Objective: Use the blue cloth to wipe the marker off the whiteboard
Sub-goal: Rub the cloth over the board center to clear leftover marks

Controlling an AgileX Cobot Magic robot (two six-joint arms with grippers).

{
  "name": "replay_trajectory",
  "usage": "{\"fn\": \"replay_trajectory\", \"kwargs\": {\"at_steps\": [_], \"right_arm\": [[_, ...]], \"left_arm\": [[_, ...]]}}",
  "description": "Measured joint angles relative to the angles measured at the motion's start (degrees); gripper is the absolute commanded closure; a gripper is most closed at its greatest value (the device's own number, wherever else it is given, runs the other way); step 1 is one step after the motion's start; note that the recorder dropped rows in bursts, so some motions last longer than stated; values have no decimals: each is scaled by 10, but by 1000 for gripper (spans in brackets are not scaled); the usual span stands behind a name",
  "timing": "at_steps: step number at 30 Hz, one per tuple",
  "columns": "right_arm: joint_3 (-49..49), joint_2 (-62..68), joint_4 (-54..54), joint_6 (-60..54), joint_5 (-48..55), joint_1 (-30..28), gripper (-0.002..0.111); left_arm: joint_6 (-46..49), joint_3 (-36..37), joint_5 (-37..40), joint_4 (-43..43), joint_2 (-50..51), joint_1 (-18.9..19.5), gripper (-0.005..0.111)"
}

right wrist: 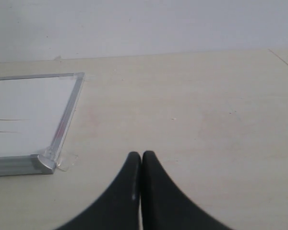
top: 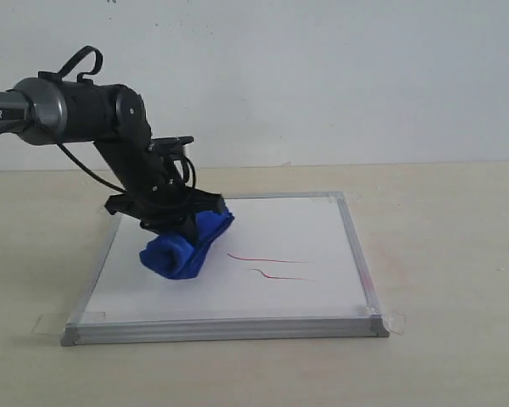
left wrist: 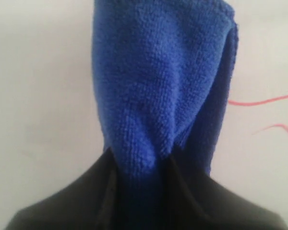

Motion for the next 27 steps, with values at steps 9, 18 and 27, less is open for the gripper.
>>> {"fn": "replay_trajectory", "kwargs": {"at_steps": [9,18,27], "right_arm": [[0,0,0,0,0,0,108],[0,0,0,0,0,0,108],[0,0,0,0,0,0,108]], "left_arm": [[36,-104,32,-92,69,-82,103],[12,-154,74,-12,95,-107,103],[-72,-155,163,232,97,-40,103]]}}
